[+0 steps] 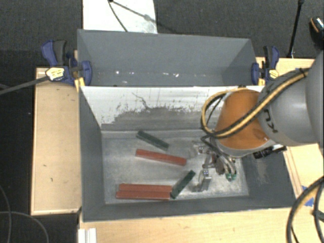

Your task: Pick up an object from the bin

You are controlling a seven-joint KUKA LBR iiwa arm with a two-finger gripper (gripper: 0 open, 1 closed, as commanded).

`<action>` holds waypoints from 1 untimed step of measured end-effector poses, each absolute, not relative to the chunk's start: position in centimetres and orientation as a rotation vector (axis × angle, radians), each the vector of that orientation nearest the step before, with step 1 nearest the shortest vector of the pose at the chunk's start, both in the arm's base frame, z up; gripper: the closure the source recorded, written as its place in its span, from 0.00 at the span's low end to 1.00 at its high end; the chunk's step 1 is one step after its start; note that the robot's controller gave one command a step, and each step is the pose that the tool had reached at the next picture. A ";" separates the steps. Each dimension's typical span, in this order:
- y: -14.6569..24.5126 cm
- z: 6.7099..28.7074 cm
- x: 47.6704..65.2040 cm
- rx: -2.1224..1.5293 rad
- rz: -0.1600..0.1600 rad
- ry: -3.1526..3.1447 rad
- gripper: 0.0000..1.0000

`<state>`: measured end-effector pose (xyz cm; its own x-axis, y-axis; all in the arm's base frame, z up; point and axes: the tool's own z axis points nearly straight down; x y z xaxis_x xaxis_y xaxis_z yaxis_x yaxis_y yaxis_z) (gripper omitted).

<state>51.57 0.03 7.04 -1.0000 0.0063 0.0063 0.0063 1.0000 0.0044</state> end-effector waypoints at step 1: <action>5.1 7.2 52.9 0.399 -0.004 -3.122 0.00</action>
Offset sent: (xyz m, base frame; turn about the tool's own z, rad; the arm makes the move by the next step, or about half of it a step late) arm 0.0118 0.0482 0.0008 -0.2583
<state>52.85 5.07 7.17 -0.9679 -0.2514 -0.0058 -0.2514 0.9679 0.0017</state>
